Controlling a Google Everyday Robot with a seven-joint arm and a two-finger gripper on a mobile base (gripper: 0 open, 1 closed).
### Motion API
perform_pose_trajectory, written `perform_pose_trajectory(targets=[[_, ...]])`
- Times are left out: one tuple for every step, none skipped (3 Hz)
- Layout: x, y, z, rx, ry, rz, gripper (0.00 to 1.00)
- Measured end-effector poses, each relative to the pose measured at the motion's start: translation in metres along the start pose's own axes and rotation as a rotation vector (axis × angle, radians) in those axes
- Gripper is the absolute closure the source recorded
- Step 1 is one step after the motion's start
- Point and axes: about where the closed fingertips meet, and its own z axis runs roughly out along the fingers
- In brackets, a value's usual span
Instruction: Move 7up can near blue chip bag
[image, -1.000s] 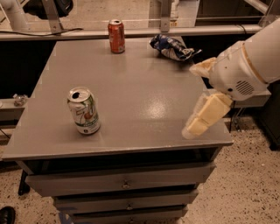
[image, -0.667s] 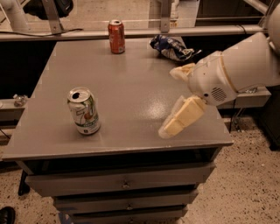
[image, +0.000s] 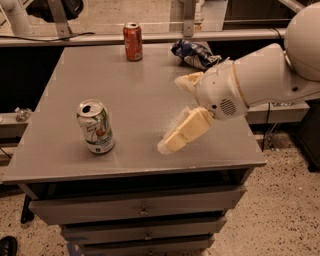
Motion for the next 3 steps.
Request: perform_pose_trajectory(targets=[[-0.002,0.001,0.010,0.029,-0.059,0.008,0.00],[-0.015,0.001,0.046,0.070,-0.232,0.013,0.00],[-0.036,-0.008,0.080,0.090,-0.371,0.004,0.00]])
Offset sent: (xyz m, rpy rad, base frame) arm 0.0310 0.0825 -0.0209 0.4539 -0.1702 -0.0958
